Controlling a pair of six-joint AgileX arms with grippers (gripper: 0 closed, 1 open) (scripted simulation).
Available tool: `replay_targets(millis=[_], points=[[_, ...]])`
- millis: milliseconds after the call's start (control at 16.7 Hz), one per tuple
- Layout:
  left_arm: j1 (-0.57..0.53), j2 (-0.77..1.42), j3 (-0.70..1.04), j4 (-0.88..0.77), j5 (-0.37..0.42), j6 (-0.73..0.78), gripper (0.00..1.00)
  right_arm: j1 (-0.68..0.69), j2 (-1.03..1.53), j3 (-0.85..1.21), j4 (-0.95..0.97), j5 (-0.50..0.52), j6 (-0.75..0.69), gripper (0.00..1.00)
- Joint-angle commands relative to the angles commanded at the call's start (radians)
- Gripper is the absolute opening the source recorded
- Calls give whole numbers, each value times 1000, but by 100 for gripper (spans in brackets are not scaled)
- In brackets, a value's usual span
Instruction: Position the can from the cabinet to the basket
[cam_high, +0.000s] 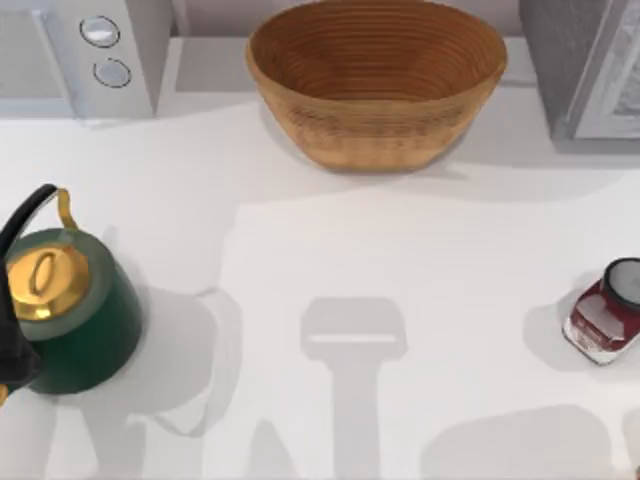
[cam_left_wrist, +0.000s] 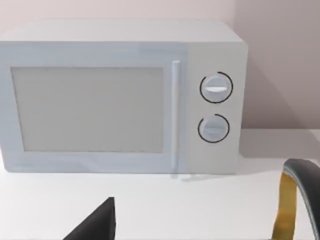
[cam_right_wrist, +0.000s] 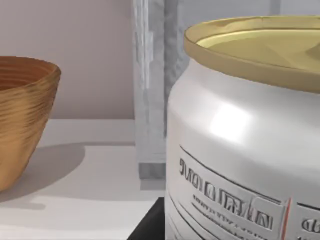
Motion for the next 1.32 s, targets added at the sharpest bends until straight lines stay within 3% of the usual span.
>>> replay_targets(millis=[420, 1320], points=[[0, 0, 0, 0, 0, 0, 100, 98, 289, 230, 91, 105, 1, 0], [0, 0, 0, 0, 0, 0, 100, 515, 1738, 1237, 514, 535, 16, 0]])
